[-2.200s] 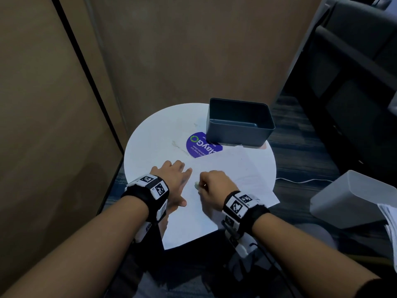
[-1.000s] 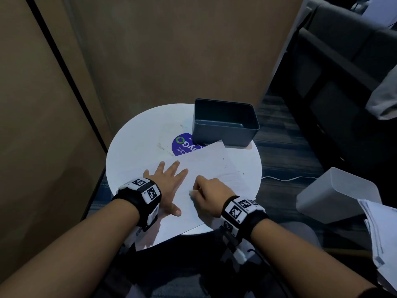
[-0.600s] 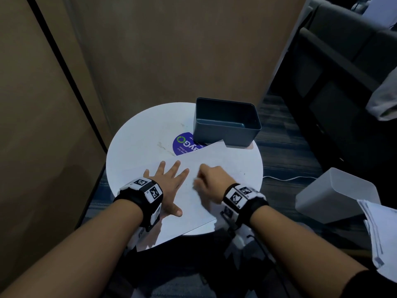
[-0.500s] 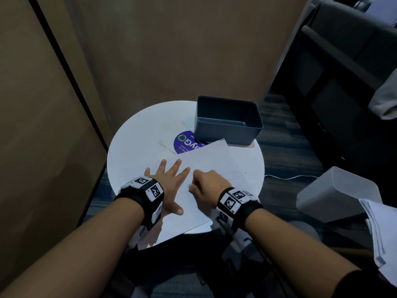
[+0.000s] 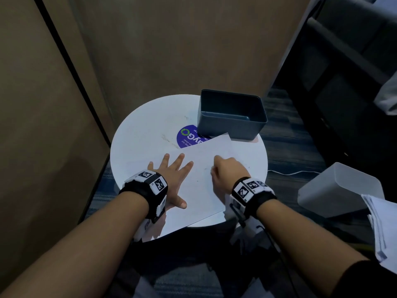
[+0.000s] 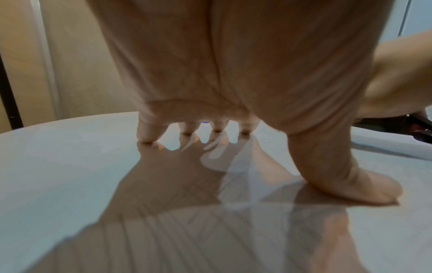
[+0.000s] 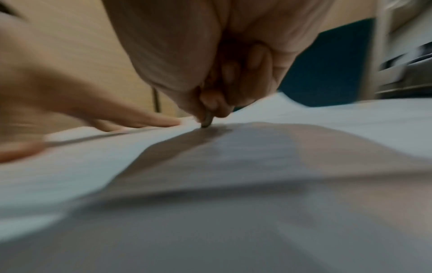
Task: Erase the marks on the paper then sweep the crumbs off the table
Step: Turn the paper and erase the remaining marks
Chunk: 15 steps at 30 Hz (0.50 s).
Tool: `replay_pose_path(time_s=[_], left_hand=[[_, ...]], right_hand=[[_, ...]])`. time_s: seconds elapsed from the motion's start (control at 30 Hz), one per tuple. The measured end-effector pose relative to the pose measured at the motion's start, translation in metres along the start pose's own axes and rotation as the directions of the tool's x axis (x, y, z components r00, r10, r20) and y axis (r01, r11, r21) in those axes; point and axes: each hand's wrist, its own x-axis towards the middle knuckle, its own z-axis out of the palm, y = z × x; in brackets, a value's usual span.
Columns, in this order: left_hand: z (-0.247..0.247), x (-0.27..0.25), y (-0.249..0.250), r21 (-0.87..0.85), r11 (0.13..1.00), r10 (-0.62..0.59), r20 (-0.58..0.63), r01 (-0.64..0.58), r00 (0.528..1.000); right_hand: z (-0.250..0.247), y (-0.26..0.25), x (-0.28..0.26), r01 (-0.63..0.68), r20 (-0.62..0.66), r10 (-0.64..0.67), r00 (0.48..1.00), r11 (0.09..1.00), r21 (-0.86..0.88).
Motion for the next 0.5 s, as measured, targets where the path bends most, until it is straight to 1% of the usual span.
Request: replay_pose_path(time_s=[0.03,0.07,0.17,0.2,0.23,0.27,0.33,0.37,0.4,0.43,0.5], left_hand=[[0.001,0.000,-0.001,-0.003,1.000,-0.001,0.009,0.001,1.000],[0.003,-0.001,-0.002,-0.002,1.000,-0.003,0.015,0.003,1.000],[0.006,0.000,-0.001,0.008,1.000,0.001,0.006,-0.001,1.000],[0.004,0.001,0.000,0.009,1.000,0.006,0.001,-0.006,1.000],[0.002,0.002,0.001,0.005,1.000,0.009,-0.004,-0.009,1.000],[0.000,0.002,0.002,0.001,1.000,0.008,-0.005,-0.008,1.000],[-0.001,0.001,0.001,-0.005,1.000,0.003,0.000,-0.003,1.000],[0.000,0.000,0.001,-0.009,1.000,-0.001,0.003,0.001,1.000],[0.003,-0.001,0.000,-0.008,1.000,-0.004,0.003,0.004,1.000],[0.006,-0.001,0.000,-0.002,1.000,-0.007,-0.001,0.007,1.000],[0.009,0.000,0.002,0.003,1.000,-0.007,-0.013,0.007,1.000]], right_hand=[[-0.005,0.007,0.005,-0.038,-0.009,0.038,0.999,0.999,0.011],[-0.005,0.008,0.007,-0.033,0.001,0.033,0.999,0.998,0.046],[0.007,-0.015,-0.007,0.107,0.127,-0.127,0.984,0.983,0.148],[0.012,-0.019,-0.013,0.141,0.140,-0.164,0.976,0.977,0.160],[0.013,-0.016,-0.015,0.148,0.126,-0.167,0.978,0.978,0.148],[0.010,-0.010,-0.012,0.126,0.099,-0.138,0.985,0.985,0.118],[-0.001,0.007,0.004,0.022,0.059,-0.024,0.998,0.999,0.025],[-0.008,0.012,0.011,-0.010,0.057,0.011,0.998,1.000,-0.018],[-0.011,0.012,0.014,-0.012,0.065,0.014,0.998,0.999,-0.040],[-0.012,0.006,0.013,0.022,0.085,-0.019,0.996,0.999,-0.031],[-0.003,-0.008,0.001,0.126,0.162,-0.131,0.978,0.991,0.045]])
